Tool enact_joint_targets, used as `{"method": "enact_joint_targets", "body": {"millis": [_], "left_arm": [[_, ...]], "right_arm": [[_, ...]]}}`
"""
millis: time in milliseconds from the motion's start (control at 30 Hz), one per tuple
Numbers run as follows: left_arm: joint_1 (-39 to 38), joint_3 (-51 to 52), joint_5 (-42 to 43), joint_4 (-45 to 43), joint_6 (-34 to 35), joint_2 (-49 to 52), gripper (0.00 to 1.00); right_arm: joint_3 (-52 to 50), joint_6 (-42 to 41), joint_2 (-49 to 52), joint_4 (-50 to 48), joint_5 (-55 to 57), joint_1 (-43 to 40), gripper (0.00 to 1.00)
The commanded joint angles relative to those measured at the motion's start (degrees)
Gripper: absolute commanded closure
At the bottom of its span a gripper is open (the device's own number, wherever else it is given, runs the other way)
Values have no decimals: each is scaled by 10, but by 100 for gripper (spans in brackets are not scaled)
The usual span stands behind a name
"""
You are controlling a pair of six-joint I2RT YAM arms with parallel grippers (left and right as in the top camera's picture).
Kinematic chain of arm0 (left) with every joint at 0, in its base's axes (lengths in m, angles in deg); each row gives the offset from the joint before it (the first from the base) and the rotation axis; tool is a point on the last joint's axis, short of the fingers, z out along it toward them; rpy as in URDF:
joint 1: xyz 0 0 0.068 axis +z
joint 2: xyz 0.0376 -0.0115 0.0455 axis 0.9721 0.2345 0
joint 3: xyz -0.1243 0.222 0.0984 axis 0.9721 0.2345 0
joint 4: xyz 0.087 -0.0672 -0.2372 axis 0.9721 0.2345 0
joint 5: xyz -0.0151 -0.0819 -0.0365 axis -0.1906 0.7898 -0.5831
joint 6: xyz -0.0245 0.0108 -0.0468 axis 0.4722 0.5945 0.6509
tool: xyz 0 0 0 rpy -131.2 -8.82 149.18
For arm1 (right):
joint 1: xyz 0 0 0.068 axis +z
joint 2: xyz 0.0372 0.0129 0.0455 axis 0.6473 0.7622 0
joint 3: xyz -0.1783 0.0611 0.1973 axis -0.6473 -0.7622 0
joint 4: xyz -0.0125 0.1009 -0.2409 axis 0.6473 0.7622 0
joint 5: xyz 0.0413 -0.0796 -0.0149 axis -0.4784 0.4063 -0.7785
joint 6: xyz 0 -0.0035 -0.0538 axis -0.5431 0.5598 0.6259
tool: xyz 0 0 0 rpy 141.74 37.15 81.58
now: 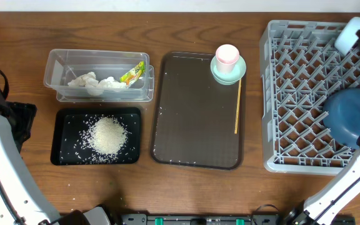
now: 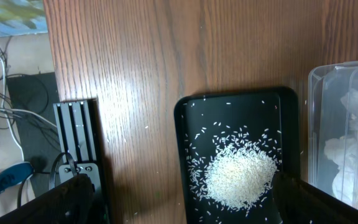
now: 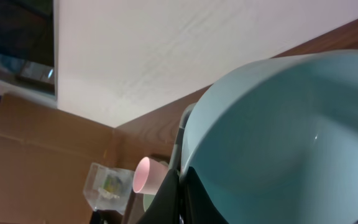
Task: Sort waste into correct bins and load items into the dishwasher rack
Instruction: 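Release the bowl and raise the right gripper from the rack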
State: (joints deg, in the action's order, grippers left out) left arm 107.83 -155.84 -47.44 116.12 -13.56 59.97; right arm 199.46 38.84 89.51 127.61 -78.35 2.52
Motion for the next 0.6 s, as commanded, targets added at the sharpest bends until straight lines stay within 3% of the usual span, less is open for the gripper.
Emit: {"method": "enact_joint_targets", "body": {"millis": [0,367,567], "left_arm": [[2,-1,-5,2,9,1,6],[2,-1,-5,2,9,1,6],[2,-1,-5,2,9,1,6]], "right_arm": [[-1,8,22,0,-7,5,99],[-1,19,23,16,55,-13,99],[0,23,21,43,131,-34,93]]}}
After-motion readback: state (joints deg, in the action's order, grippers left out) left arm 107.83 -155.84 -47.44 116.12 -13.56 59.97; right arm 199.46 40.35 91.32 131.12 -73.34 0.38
